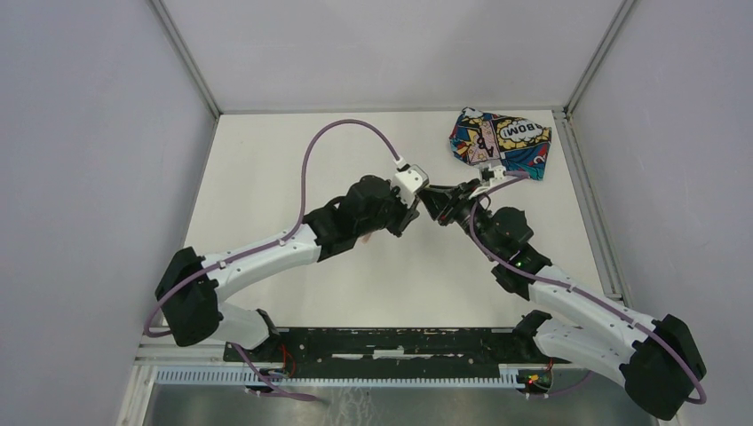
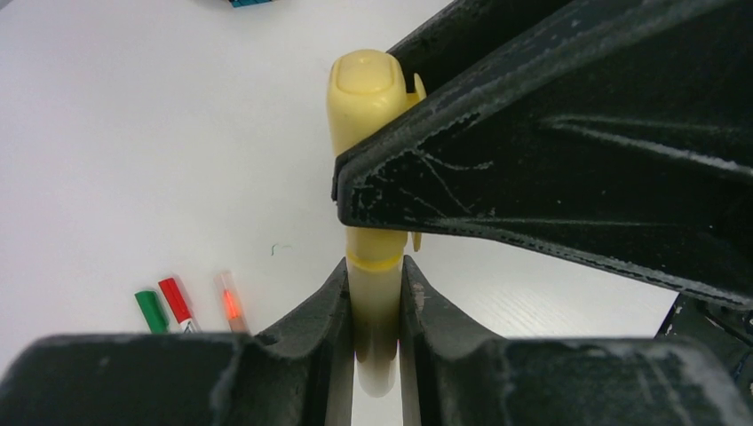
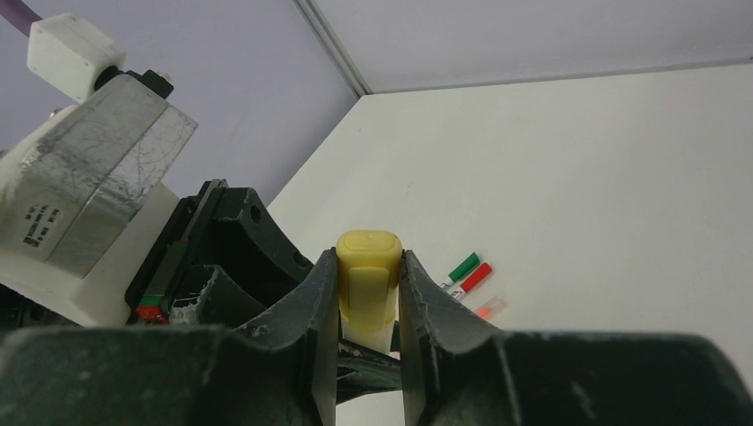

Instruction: Insert the pens into the pen caps

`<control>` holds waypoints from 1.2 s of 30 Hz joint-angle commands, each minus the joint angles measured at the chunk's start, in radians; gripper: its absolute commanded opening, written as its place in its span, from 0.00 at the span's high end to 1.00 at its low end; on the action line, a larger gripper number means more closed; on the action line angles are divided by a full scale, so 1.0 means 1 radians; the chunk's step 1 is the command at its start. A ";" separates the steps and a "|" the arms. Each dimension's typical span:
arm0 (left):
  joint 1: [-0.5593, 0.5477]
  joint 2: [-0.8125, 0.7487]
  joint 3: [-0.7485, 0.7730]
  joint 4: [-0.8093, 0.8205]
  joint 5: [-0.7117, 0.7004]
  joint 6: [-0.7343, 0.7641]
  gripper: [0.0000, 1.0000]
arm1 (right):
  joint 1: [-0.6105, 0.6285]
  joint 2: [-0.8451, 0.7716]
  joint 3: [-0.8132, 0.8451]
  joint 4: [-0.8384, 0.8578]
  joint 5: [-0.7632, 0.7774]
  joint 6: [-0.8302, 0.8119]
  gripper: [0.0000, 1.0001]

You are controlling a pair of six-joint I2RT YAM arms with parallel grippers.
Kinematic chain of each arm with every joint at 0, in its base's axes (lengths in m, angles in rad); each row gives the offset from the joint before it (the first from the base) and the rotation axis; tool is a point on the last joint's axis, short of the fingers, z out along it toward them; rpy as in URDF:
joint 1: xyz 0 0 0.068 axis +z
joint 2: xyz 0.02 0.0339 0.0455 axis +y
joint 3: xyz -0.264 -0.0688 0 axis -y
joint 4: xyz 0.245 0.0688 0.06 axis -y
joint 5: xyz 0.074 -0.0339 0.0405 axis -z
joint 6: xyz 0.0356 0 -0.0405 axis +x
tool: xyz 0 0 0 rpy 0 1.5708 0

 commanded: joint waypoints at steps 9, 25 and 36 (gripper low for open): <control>0.003 -0.182 -0.019 0.338 0.117 -0.056 0.98 | 0.046 0.013 0.039 -0.222 -0.087 -0.025 1.00; 0.001 -0.203 0.139 0.406 0.178 -0.071 0.98 | 0.165 0.000 0.108 -0.461 0.030 -0.069 1.00; 0.003 -0.202 0.177 0.443 0.163 -0.032 0.98 | 0.255 0.039 0.023 -0.443 0.045 0.005 1.00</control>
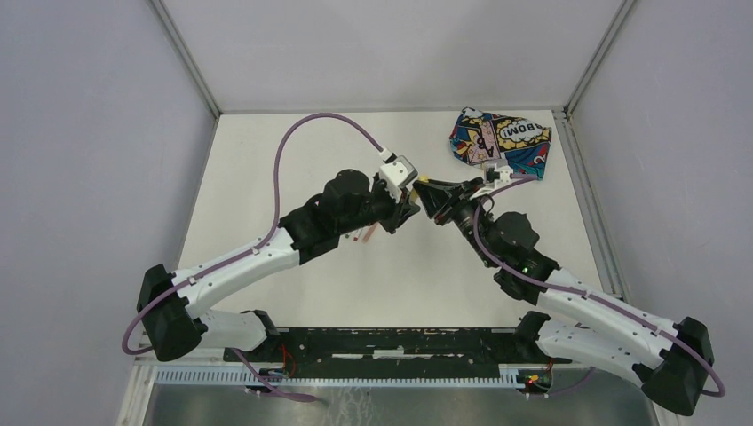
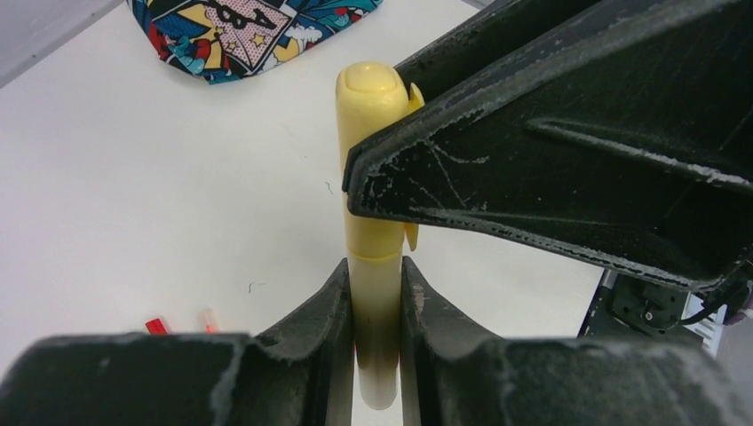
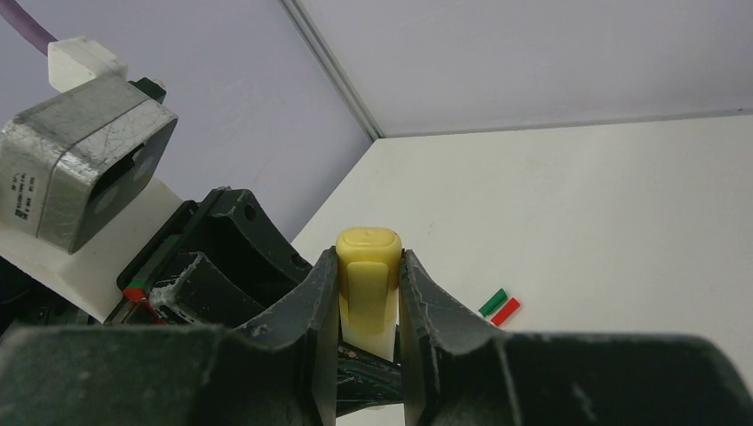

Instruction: Insert the pens into the pen caps

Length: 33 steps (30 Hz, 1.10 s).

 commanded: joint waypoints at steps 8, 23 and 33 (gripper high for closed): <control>0.010 -0.058 0.214 0.448 0.043 0.028 0.98 | 0.107 0.136 -0.126 -0.337 -0.200 0.055 1.00; 0.047 -0.037 0.266 0.377 0.128 0.071 0.98 | 0.123 0.090 -0.054 -0.351 -0.105 -0.032 1.00; 0.047 -0.093 0.160 0.167 0.198 0.076 0.98 | 0.098 0.046 0.302 -0.376 0.071 -0.246 0.81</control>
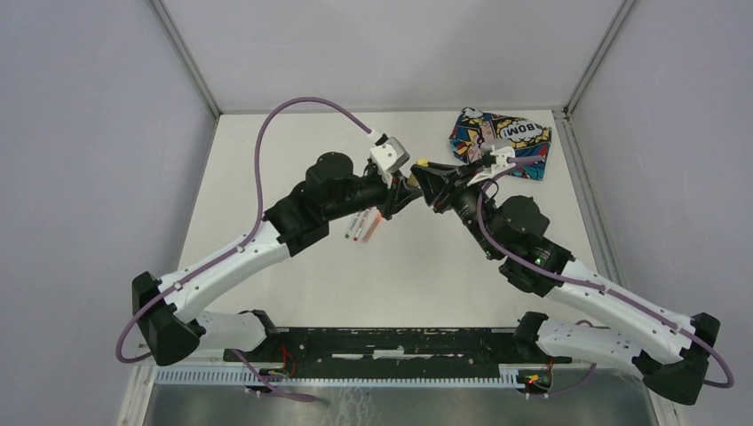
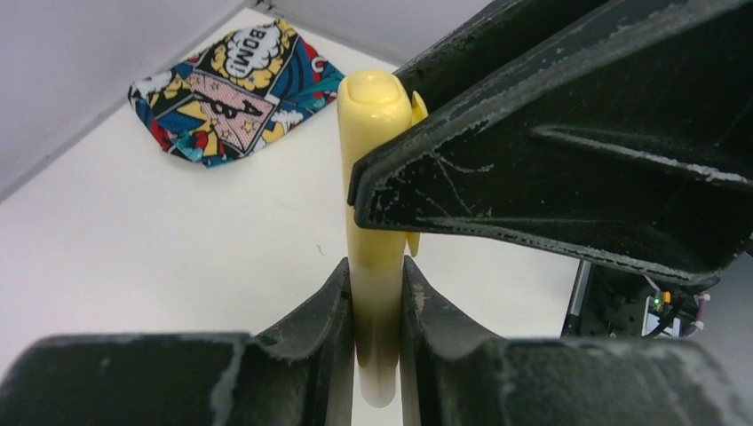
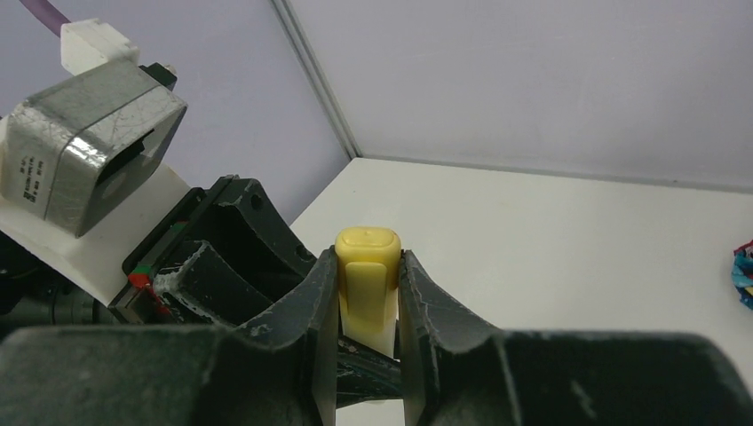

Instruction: Insert the pens into the pen caps

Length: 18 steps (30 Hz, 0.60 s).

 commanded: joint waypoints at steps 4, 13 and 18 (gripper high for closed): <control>-0.003 -0.120 -0.002 0.139 0.037 0.057 0.98 | 0.023 -0.020 0.119 -0.143 -0.056 -0.128 0.57; -0.003 -0.185 -0.105 -0.012 -0.081 0.034 0.98 | 0.023 -0.152 -0.066 -0.102 -0.011 -0.162 0.34; -0.004 -0.155 -0.160 -0.059 -0.168 -0.010 0.98 | 0.022 -0.176 -0.190 -0.145 0.031 -0.105 0.33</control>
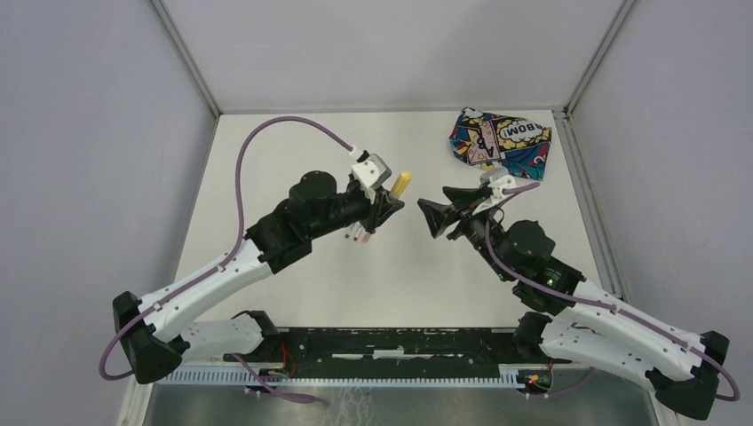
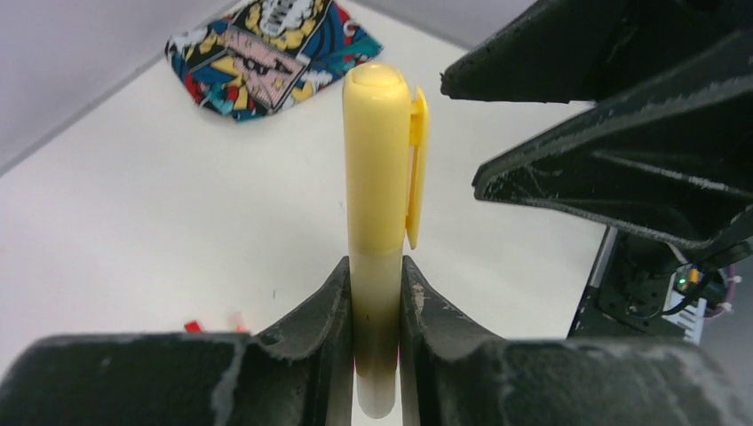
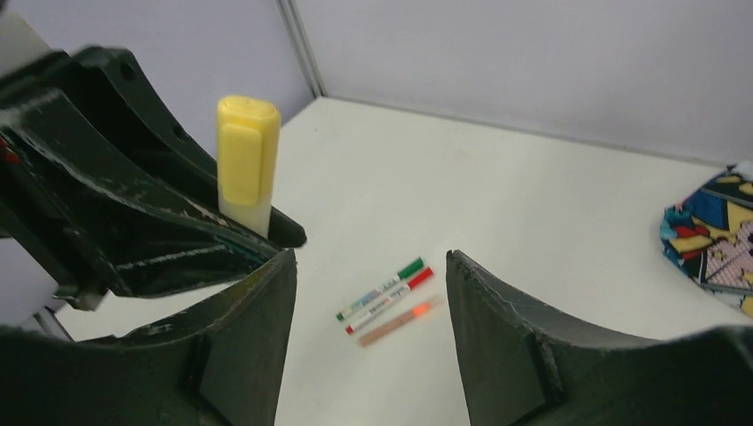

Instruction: Insert the pens into the pen caps

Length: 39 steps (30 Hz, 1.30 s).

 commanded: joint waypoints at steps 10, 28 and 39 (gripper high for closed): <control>0.050 0.318 0.005 -0.255 -0.246 -0.149 0.93 | -0.001 0.080 -0.099 -0.265 0.216 0.114 0.31; 0.092 0.716 0.153 -0.317 -0.207 -0.179 0.87 | -0.011 0.150 -0.133 -0.332 0.189 0.163 0.25; 0.094 0.787 0.167 -0.358 -0.213 -0.170 0.81 | -0.016 0.147 -0.118 -0.339 0.182 0.136 0.25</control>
